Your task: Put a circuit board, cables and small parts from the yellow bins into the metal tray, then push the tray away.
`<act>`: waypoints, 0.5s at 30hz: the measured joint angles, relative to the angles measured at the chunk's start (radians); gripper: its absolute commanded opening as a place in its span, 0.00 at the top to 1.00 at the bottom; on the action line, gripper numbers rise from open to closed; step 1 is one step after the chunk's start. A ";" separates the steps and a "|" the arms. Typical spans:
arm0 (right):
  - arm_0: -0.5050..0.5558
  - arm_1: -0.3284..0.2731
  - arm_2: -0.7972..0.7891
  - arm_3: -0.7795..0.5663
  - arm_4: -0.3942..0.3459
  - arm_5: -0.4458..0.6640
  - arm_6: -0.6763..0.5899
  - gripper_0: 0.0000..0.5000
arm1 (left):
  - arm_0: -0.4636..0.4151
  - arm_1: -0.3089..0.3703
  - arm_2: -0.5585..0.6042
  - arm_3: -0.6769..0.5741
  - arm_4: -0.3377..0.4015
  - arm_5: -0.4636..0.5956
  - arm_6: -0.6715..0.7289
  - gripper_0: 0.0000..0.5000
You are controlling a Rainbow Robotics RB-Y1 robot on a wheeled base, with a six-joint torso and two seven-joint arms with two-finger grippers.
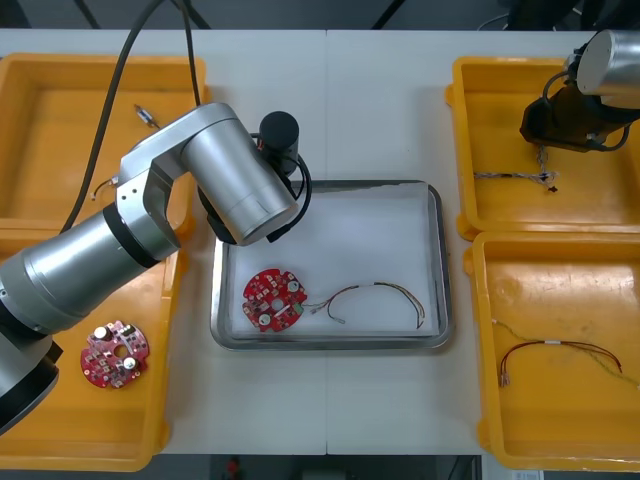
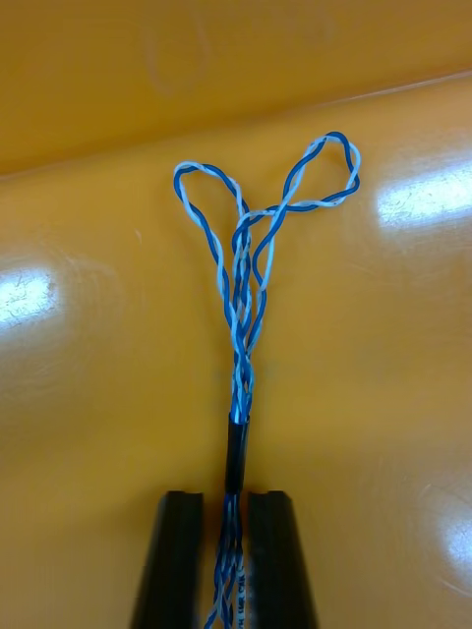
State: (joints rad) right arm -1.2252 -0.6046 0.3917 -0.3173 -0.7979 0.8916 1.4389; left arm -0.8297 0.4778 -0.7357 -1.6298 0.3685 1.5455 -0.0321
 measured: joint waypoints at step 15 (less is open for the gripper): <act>0.002 -0.006 0.000 -0.032 -0.002 0.050 0.076 1.00 | 0.000 0.000 -0.017 -0.019 -0.018 0.020 0.000 0.00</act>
State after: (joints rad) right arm -1.2234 -0.6108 0.3917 -0.3489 -0.8002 0.9414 1.5146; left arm -0.8297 0.4778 -0.7523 -1.6486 0.3504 1.5652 -0.0320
